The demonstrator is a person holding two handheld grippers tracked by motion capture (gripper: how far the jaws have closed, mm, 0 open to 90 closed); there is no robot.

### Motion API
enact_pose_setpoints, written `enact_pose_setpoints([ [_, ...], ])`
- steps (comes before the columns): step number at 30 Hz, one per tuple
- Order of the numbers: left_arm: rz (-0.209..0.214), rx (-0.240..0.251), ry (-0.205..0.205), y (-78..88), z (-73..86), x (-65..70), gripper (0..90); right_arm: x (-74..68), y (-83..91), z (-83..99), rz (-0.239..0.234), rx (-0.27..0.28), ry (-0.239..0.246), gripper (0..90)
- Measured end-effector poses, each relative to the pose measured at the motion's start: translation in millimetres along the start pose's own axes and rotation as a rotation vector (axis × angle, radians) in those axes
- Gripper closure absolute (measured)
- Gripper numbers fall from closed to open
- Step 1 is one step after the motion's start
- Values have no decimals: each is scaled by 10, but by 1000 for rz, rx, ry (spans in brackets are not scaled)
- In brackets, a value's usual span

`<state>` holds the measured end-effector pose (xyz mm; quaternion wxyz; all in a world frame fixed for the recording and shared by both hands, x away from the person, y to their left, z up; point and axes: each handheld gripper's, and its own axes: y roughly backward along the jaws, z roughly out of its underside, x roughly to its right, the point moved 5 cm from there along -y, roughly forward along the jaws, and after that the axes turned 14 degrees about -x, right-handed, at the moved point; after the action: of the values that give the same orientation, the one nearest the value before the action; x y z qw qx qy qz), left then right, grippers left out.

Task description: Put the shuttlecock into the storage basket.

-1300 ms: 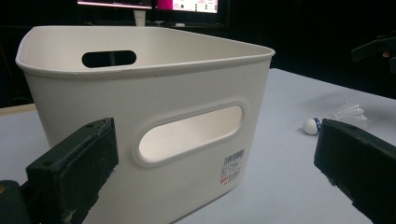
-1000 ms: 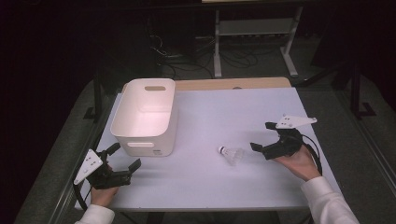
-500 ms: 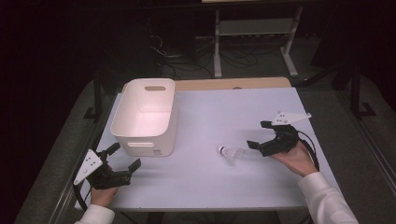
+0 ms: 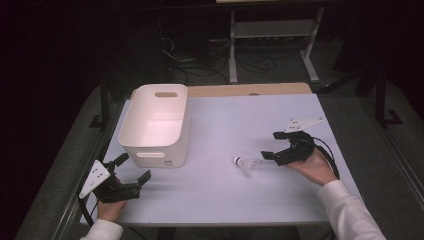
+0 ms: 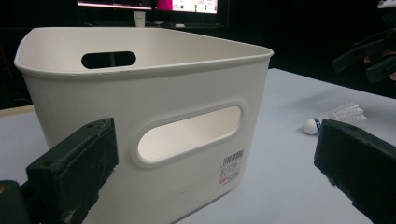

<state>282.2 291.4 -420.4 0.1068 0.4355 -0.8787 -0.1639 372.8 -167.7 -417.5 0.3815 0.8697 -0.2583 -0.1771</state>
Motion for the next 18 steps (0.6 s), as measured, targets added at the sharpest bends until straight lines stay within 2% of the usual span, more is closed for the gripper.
enact_pose_setpoints([
  [9,3,1,-1,-4,-2,3,0,43,-64,-90,-10,-61,20,129],
  [18,3,1,0,-9,-1,6,0,104,-223,-75,-44,-145,-2,168],
])
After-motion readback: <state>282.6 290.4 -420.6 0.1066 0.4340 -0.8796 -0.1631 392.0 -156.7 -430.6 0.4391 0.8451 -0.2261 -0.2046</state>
